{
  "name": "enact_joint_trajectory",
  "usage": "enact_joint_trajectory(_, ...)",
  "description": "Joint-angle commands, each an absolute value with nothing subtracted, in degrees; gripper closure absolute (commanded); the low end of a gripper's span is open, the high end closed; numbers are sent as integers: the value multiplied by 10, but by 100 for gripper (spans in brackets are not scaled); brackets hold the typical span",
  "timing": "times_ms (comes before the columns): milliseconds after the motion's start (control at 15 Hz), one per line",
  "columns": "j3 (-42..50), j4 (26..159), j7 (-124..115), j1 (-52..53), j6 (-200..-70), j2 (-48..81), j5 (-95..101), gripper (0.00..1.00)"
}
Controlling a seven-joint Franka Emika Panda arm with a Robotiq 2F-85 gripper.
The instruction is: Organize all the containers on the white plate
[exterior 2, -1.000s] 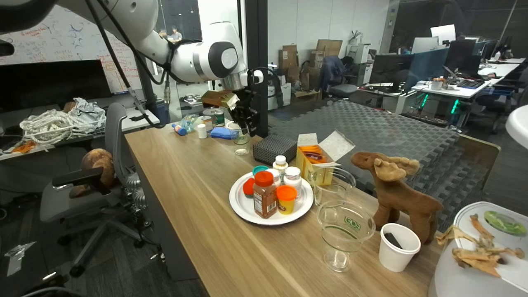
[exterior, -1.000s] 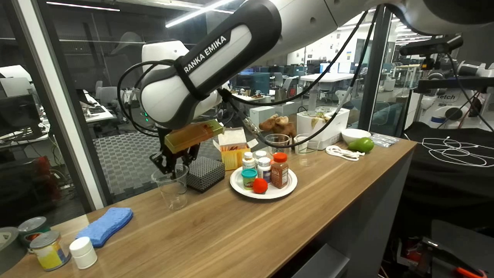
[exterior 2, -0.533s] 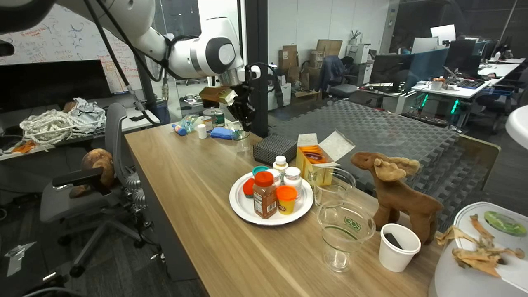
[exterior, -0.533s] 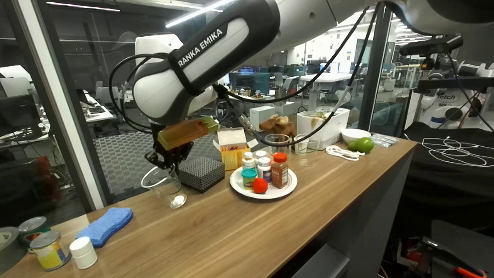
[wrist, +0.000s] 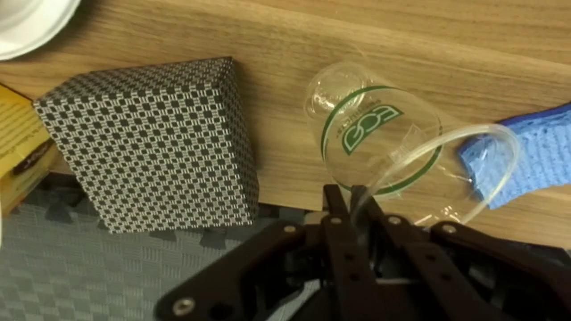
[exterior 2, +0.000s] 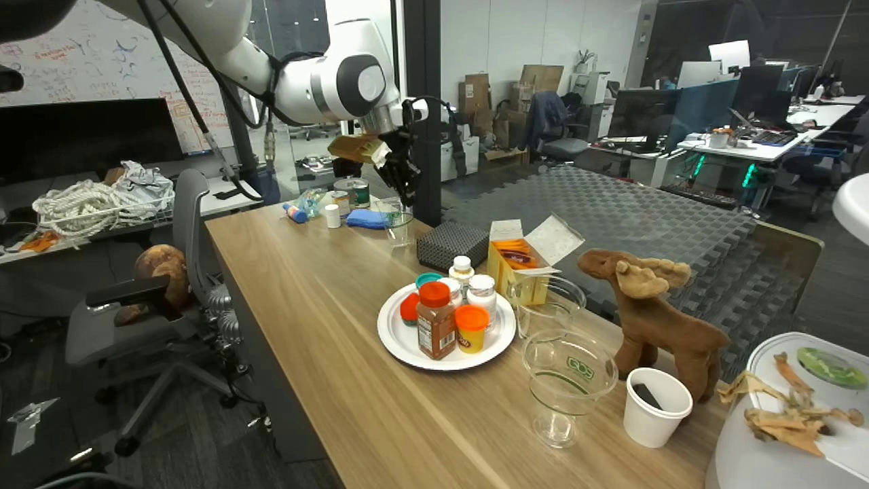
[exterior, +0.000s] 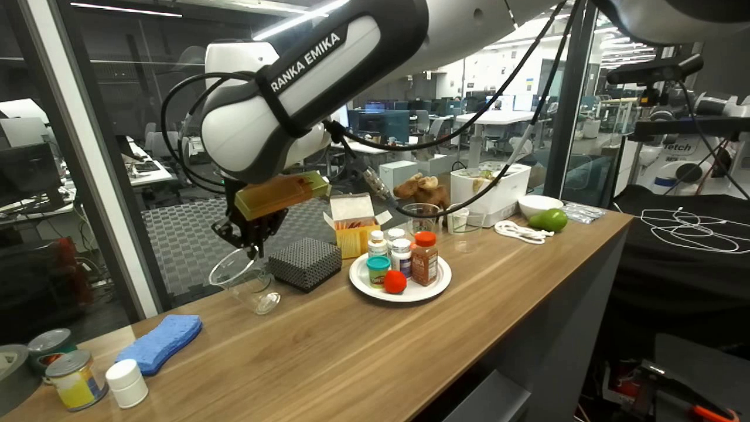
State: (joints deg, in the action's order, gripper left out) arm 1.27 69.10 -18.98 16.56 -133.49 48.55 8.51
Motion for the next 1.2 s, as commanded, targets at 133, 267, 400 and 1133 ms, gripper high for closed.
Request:
enact_joint_trajectory(133, 3, 825, -176, 144, -1436, 369, 66, 86)
enact_joint_trajectory(267, -1, 859, -171, 133, -1453, 345, 55, 87)
enact_joint_trajectory(400, -16, 881, -152, 115, -1452, 335, 35, 87)
enact_joint_trajectory(1133, -13, 974, -148, 111, -1351, 271, 18, 91)
